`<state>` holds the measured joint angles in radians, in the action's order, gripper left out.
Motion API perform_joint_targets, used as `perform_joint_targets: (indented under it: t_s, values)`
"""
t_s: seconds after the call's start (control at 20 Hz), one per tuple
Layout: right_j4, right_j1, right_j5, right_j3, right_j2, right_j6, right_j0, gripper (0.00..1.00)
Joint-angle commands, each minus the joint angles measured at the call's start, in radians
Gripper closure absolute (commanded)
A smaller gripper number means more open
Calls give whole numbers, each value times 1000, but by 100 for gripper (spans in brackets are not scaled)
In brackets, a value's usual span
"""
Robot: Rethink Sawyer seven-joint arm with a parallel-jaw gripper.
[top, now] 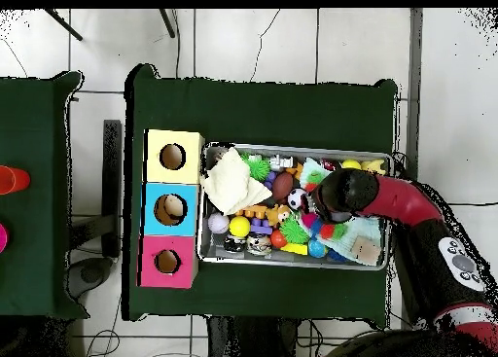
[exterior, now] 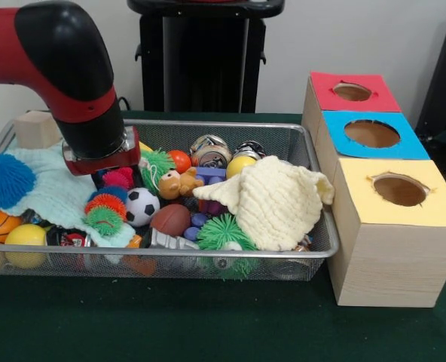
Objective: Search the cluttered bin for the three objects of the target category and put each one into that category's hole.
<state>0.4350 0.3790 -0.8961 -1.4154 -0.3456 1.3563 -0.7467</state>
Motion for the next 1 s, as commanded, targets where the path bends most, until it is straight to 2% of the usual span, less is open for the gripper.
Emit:
perform_joint_targets:
  t_s: [0.05,0.3,0.65,0.75,0.85,0.9,1.0]
  values:
    - [65,-109,85,121,-28,-91,-36,0]
    - [66,-51,73,83,-31,-95,-42,0]
    - [25,126,-23,-27,-31,-93,-33,0]
    - [30,83,-6,12,-39,-101,-40,0]
    - [43,-3,-42,124,-55,-154,-37,0]
    - [49,-23,-53,157,-59,-172,-36,0]
    - [49,-29,-58,172,-64,-185,-39,0]
